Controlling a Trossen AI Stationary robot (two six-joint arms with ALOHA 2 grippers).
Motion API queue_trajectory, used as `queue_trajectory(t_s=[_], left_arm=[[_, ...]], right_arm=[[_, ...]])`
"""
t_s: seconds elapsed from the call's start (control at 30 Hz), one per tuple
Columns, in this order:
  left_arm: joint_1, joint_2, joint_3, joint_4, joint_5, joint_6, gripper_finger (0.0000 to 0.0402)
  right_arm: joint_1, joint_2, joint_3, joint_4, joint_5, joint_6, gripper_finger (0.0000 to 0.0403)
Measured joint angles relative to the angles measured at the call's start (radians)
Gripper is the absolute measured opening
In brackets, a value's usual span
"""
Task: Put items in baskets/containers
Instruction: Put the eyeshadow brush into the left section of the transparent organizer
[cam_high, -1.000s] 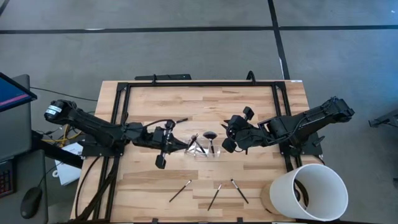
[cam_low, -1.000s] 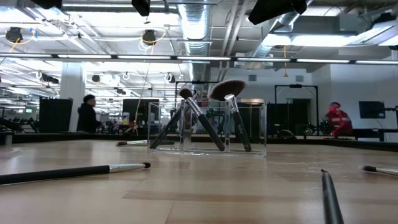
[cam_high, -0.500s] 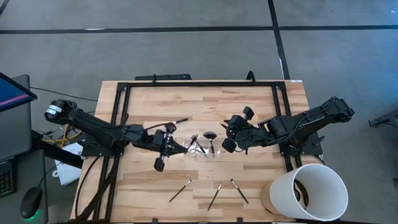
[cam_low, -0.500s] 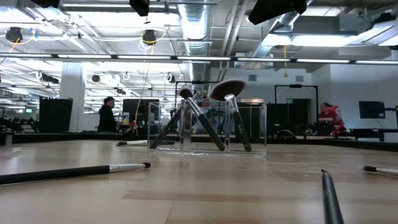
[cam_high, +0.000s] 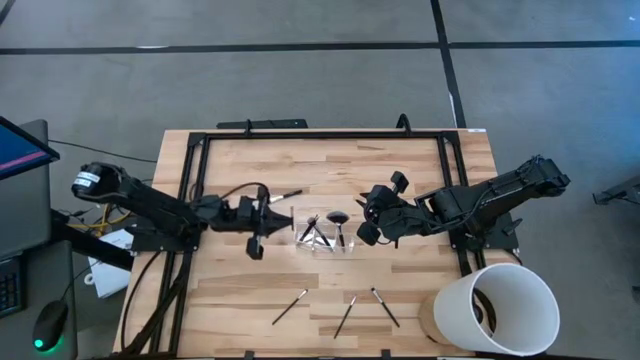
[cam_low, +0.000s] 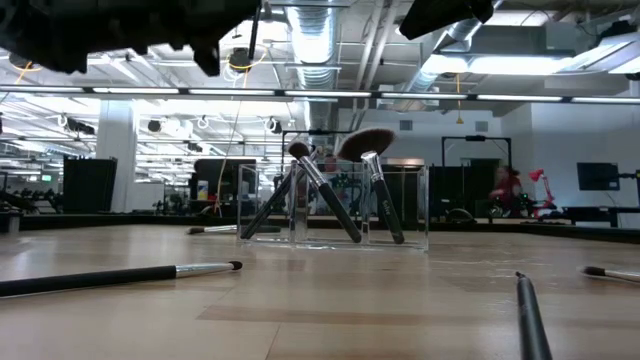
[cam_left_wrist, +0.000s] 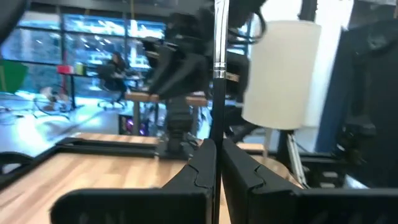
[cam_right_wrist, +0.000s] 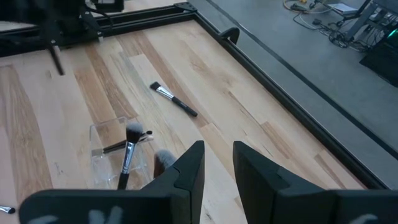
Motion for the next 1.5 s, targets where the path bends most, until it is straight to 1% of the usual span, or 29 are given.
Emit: queue_trajectory(t_s=[0.17,0.43,0.67,0.83,0.97,1.5], left_arm=[[0.015,0.025,-0.021,0.012,-0.003,-0.020,0.0010],[0.015,0.200,-0.020,0.123,-0.029,-0.047,0.0010],[0.014,0.275,-0.020,0.149,-0.045,-0.093,0.0010],[0.015,0.330,-0.020,0.188,-0.074,-0.091,0.0010],[0.015,0.349,-0.020,0.237,-0.074,-0.087,0.0010],[-0.006,0.351,-0.020,0.232,-0.074,-0.085,0.0010]], right_arm=[[0.000,0.000,0.000,0.000,0.000,0.000,0.0077],[0.000,0.000,0.000,0.000,0.000,0.000,0.0077],[0.000,0.000,0.000,0.000,0.000,0.000,0.0077],[0.000,0.000,0.000,0.000,0.000,0.000,0.0077],[0.000,0.000,0.000,0.000,0.000,0.000,0.0077],[0.000,0.000,0.000,0.000,0.000,0.000,0.0077]])
